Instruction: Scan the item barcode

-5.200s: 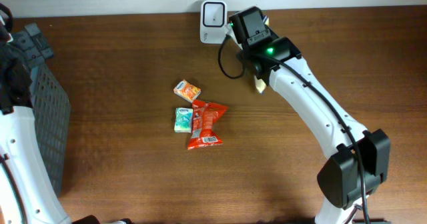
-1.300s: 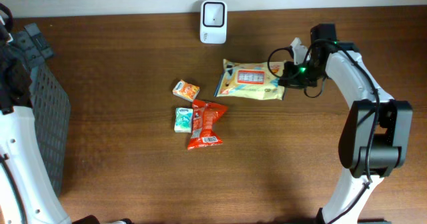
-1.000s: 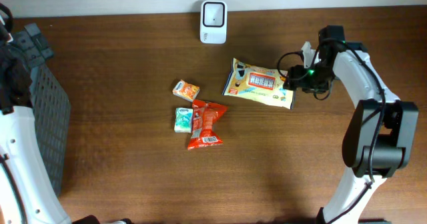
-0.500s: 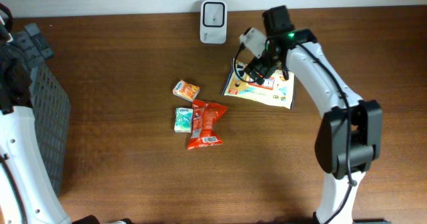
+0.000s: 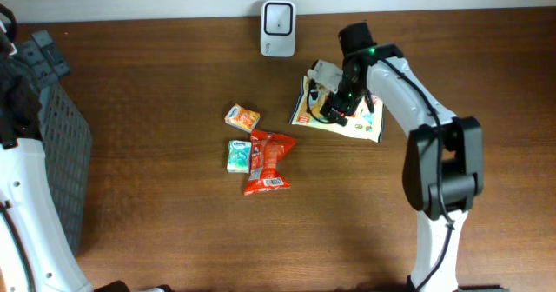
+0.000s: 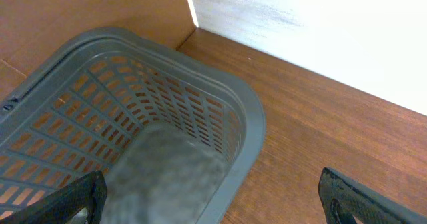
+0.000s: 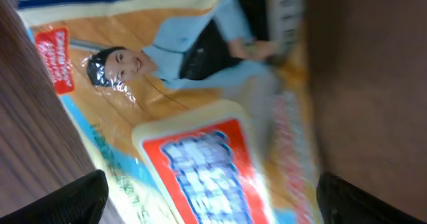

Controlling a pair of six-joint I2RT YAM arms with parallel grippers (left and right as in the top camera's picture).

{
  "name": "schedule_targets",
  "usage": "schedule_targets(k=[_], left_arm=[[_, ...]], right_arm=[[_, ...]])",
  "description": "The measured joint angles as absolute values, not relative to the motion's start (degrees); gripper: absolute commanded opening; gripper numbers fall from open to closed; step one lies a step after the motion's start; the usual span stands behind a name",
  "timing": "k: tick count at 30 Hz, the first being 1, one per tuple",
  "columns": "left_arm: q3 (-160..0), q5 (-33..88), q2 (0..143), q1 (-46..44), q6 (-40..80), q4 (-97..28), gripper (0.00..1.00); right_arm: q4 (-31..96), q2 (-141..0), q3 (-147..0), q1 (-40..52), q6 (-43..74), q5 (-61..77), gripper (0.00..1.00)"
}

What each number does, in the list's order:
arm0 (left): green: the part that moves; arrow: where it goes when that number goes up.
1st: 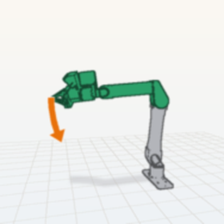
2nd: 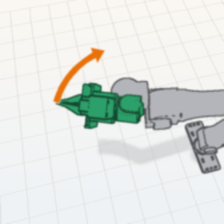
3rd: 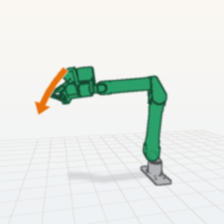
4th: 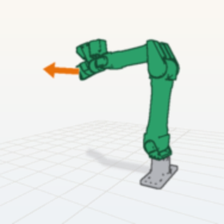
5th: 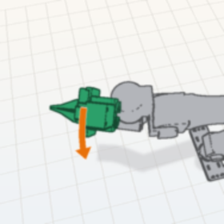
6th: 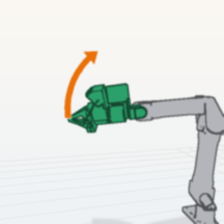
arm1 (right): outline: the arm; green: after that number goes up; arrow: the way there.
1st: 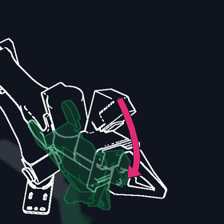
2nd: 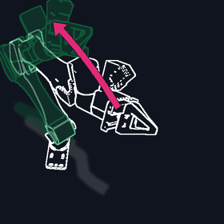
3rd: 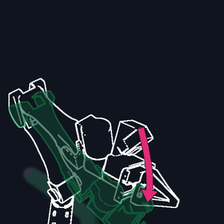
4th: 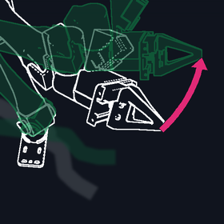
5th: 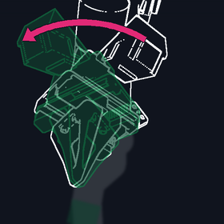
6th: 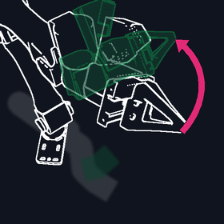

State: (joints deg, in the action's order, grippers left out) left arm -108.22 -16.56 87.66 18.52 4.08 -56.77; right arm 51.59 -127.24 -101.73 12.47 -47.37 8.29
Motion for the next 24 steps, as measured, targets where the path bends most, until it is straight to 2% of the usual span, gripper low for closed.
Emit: schedule_targets(k=[1,2,4,6,7,10,14,19,24], left_arm=[[-108.22,-16.53,87.66,18.52,4.08,-56.77,0.99],[-108.22,-16.53,87.66,18.52,4.08,-56.77,0.99],[-108.22,-16.53,87.66,18.52,4.08,-56.77,0.99],[-108.22,-16.56,87.66,18.50,4.08,-56.77,0.99],[-108.22,-16.56,87.66,18.52,4.08,-56.77,0.99],[-108.22,-16.56,87.66,18.52,4.08,-56.77,0.99],[-108.22,-16.53,87.66,18.52,4.08,-56.77,0.99],[-108.22,-16.53,87.66,18.50,4.08,-56.77,0.99],[-108.22,-16.53,87.66,18.52,4.08,-56.80,0.99]], right_arm=[[51.51,-128.42,-101.73,12.47,-47.40,8.58,0.99],[51.40,-128.73,-101.73,12.47,-47.51,8.95,0.93],[50.85,-131.07,-101.71,12.47,-47.88,9.17,0.74],[50.50,-131.09,-101.73,12.45,-47.66,9.41,0.47],[50.33,-131.09,-101.73,12.45,-47.42,9.58,0.41],[50.04,-131.07,-102.15,12.43,-45.17,9.65,0.35],[51.75,-130.98,-103.53,12.43,-39.64,9.82,0.14],[60.53,-131.04,-112.18,13.13,-34.98,9.78,0.11],[56.12,-131.00,-122.21,16.71,-36.60,7.31,0.04]])
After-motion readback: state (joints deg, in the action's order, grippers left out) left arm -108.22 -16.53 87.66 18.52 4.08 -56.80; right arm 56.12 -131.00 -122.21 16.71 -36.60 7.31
